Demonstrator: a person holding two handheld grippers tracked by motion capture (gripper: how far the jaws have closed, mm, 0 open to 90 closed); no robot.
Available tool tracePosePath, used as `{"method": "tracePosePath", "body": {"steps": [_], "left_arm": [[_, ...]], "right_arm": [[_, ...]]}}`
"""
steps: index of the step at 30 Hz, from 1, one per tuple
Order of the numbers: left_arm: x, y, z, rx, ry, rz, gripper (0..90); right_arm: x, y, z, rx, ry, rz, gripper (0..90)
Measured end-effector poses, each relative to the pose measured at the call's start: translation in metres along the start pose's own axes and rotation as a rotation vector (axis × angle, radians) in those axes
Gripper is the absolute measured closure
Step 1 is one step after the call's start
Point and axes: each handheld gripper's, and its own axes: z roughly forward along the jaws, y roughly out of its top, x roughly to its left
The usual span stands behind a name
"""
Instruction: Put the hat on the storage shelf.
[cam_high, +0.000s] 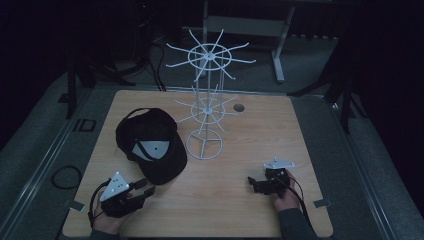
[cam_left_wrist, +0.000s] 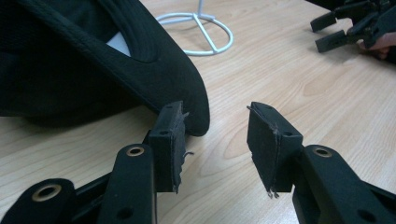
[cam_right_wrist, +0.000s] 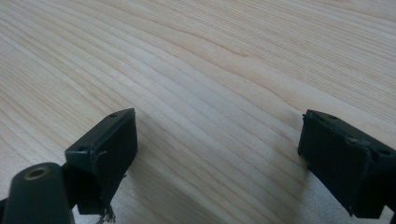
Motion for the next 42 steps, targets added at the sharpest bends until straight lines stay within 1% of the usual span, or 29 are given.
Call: {"method": "tracePosePath", "body": {"steps": [2, 3, 4, 7, 8, 9, 12, 14, 15, 17, 22, 23, 24, 27, 30, 31, 32, 34, 37, 40, 42], "left_arm": [[0.000, 0.000, -0.002, -0.015, 0.021, -0.009, 56.5], [0.000, 0.000, -0.002, -0.015, 0.021, -0.009, 56.4], [0.001, 0.000, -0.003, -0.023, 0.027, -0.017, 56.4], [0.004, 0.000, -0.005, -0.026, 0.052, -0.044, 55.2], [0.005, 0.001, -0.005, -0.030, 0.069, -0.065, 54.1], [0.006, 0.001, -0.006, -0.027, 0.075, -0.068, 53.5], [0.008, 0.001, -0.006, -0.032, 0.092, -0.100, 51.7], [0.009, 0.002, -0.005, -0.024, 0.109, -0.113, 50.3], [0.009, 0.002, -0.004, -0.019, 0.106, -0.121, 49.6], [0.009, 0.002, -0.003, -0.008, 0.118, -0.129, 48.9], [0.011, 0.003, 0.000, 0.011, 0.132, -0.169, 46.3], [0.011, 0.004, 0.000, 0.012, 0.130, -0.173, 45.9], [0.011, 0.004, 0.001, 0.012, 0.136, -0.176, 45.2], [0.010, 0.006, 0.004, 0.016, 0.151, -0.166, 45.1], [0.010, 0.007, 0.011, 0.040, 0.152, -0.162, 45.0], [0.010, 0.008, 0.014, 0.051, 0.145, -0.169, 45.2], [0.010, 0.009, 0.016, 0.061, 0.148, -0.177, 45.6], [0.012, 0.010, 0.019, 0.067, 0.130, -0.196, 46.3], [0.012, 0.010, 0.022, 0.078, 0.141, -0.213, 46.3], [0.012, 0.012, 0.025, 0.088, 0.158, -0.216, 46.4], [0.010, 0.013, 0.030, 0.097, 0.156, -0.219, 46.8]], "right_arm": [[0.000, 0.000, 0.000, 0.000, 0.000, 0.000, 11.7], [0.000, 0.000, 0.000, 0.000, 0.000, 0.000, 11.7], [0.000, 0.000, 0.000, 0.000, 0.000, -0.001, 11.7], [0.000, 0.000, 0.000, 0.000, 0.001, -0.001, 11.7], [0.000, 0.000, 0.000, 0.000, 0.001, -0.002, 11.7], [0.000, 0.000, 0.000, 0.001, 0.001, -0.003, 11.8], [0.000, 0.000, 0.000, 0.001, 0.001, -0.004, 11.8], [0.000, 0.000, 0.000, 0.001, 0.002, -0.004, 11.7], [0.000, 0.000, 0.000, 0.000, 0.002, -0.004, 11.7], [0.000, 0.000, 0.000, 0.000, 0.002, -0.004, 11.8], [0.000, 0.000, 0.000, 0.000, 0.003, -0.004, 11.7], [0.000, 0.000, 0.000, 0.000, 0.003, -0.004, 11.7], [0.000, 0.000, 0.000, 0.000, 0.003, -0.005, 11.7], [0.000, 0.000, 0.000, 0.000, 0.003, -0.005, 11.7], [0.000, 0.000, 0.000, 0.000, 0.003, -0.005, 11.7], [0.000, 0.000, 0.000, 0.000, 0.004, -0.005, 11.7], [0.000, 0.000, 0.000, 0.000, 0.004, -0.006, 11.7], [0.000, 0.000, 0.000, 0.000, 0.004, -0.005, 11.7], [0.000, 0.000, 0.000, 0.000, 0.004, -0.006, 11.7], [0.000, 0.000, 0.000, 0.000, 0.004, -0.006, 11.7], [0.000, 0.000, 0.000, 0.000, 0.004, -0.007, 11.7]]}}
